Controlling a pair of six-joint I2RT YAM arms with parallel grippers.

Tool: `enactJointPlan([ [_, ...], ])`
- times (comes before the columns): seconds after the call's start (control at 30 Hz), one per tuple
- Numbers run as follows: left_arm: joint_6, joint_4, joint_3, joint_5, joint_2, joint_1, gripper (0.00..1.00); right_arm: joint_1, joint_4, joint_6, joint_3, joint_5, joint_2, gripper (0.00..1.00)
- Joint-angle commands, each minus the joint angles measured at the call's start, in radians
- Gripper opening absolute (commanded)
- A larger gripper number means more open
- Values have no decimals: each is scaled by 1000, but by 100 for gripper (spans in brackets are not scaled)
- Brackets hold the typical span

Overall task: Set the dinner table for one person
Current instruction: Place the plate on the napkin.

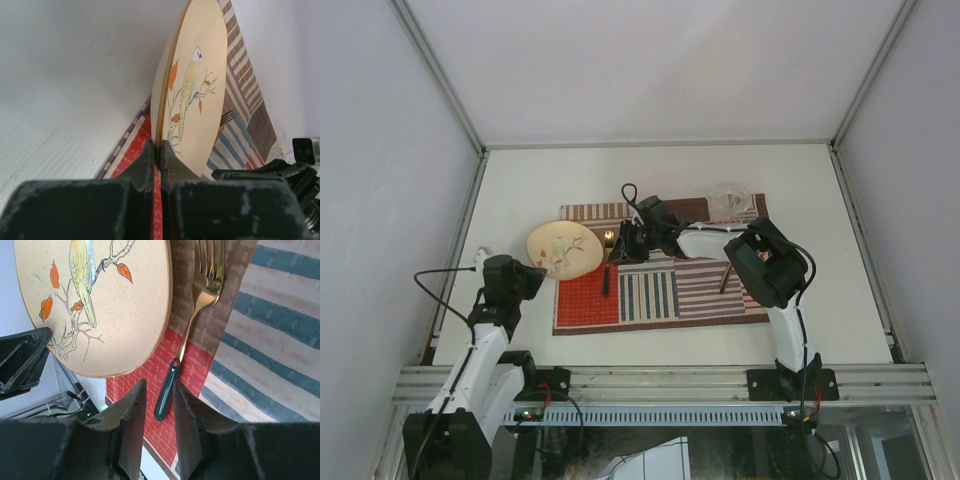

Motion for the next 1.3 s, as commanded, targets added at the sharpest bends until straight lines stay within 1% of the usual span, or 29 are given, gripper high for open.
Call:
enactJointPlan([
  [0.0,19,133,81,83,-36,-17,0,8,28,-6,37,5,-26,28],
  [0.63,14,108,95,94,-94,-27,0,19,52,29,66,2,18,28],
  [1.0,1,176,92,125,-121,-26,0,29,32,19,72,7,27,28],
  [1.27,0,179,90,119,-125,-25,0,31,30,24,72,1,32,28],
])
